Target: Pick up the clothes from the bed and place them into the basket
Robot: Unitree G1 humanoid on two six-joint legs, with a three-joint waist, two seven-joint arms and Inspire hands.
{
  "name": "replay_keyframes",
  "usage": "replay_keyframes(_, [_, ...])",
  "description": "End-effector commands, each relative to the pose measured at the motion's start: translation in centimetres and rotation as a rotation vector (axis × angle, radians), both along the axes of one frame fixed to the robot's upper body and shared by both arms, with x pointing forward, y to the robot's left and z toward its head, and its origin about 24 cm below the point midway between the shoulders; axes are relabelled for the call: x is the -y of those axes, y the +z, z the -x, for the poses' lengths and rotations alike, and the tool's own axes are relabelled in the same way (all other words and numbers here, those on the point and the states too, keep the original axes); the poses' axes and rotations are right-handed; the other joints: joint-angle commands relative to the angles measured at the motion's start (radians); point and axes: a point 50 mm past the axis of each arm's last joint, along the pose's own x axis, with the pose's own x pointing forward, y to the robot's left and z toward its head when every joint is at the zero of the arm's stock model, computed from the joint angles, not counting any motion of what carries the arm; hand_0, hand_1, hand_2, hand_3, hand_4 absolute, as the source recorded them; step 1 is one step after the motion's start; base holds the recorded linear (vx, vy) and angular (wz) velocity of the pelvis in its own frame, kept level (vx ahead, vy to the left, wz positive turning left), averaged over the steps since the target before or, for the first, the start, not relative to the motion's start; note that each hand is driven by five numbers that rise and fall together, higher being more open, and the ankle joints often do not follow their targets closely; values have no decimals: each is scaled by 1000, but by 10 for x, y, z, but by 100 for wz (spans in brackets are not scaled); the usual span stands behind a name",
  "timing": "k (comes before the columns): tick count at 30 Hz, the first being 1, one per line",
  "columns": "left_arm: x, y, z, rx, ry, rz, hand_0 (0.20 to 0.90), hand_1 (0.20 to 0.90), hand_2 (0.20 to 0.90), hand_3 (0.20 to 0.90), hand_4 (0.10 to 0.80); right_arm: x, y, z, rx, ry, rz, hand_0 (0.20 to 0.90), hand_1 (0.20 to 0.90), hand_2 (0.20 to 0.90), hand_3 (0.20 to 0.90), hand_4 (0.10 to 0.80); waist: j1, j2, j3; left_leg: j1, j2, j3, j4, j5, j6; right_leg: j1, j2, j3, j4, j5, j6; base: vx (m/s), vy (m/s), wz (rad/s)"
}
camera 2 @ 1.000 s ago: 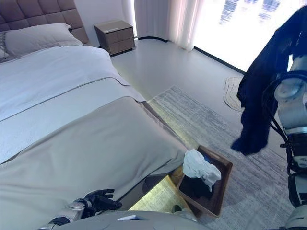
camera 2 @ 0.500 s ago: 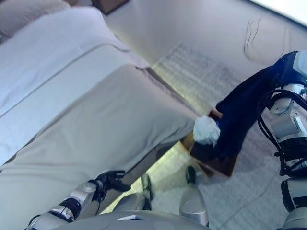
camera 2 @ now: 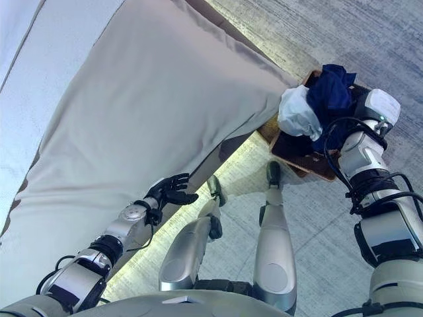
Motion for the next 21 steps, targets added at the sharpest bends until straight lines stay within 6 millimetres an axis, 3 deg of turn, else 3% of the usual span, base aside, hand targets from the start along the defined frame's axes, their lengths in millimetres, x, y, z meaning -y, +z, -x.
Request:
replay_keyframes(1, [-6, 4, 3, 30, -22, -16, 900, 900, 900, 900, 800, 10, 91, -6, 218, -78, 178, 582, 582, 582, 529, 429, 17, 60, 7, -175, -57, -133, 175, -92, -17, -87, -10, -113, 196, -205, -40, 0, 0, 0])
replay_keyframes(2, [-6, 5, 2, 38, -22, -12, 900, 900, 900, 900, 800, 10, 94, -6, 228, -86, 175, 764, 764, 764, 741, 641, 21, 65, 7, -204, -56, -129, 180, -72, -10, -113, -11, -119, 195, -178, -47, 79, -7, 6])
replay_keyframes(3, [-4, 4, 4, 34, -23, -9, 900, 900, 900, 900, 800, 11, 93, -6, 224, -99, 166, 900, 900, 900, 900, 800, 23, 69, 7, -195, -62, -136, 185, -92, -15, -111, -14, -111, 214, -209, -41, -6, 7, 7])
replay_keyframes(9, [-1, 3, 10, 40, -38, 4, 900, 900, 900, 900, 800, 24, 83, -2, 221, -166, 108, 900, 900, 900, 900, 800, 45, 92, 7, -244, -66, -144, 196, -86, -10, -169, -17, -108, 283, -243, -55, 21, 10, 11])
replay_keyframes(14, [-4, -3, 18, 3, -27, 10, 900, 900, 900, 900, 800, 28, 57, 3, 267, -139, -67, 900, 900, 900, 900, 800, 34, 75, 7, -188, -60, -143, 174, -88, -14, -119, -8, -116, 264, -243, -60, 39, 85, 16])
replay_keyframes(16, [-7, -7, 22, -13, -7, 12, 900, 900, 900, 900, 800, 27, 40, 7, 305, -112, -162, 900, 900, 900, 900, 800, 22, 58, 7, -162, -49, -129, 163, -73, -9, -91, 1, -127, 229, -206, -67, -40, 129, 14])
replay_keyframes(18, [-12, -15, 29, -54, 27, 8, 900, 900, 900, 900, 800, 23, 4, 17, 326, -76, -279, 900, 900, 900, 900, 800, -4, 18, 7, -80, -38, -114, 144, -85, -11, -8, 10, -129, 185, -192, -63, 36, 161, 11])
replay_keyframes(21, [-20, -22, 36, -89, 59, -4, 900, 900, 900, 900, 800, 16, -26, 28, 335, -51, -371, 900, 900, 900, 900, 800, -20, -21, -2, -12, -29, -101, 123, -95, -11, 61, 17, -124, 145, -177, -55, 70, 88, 2])
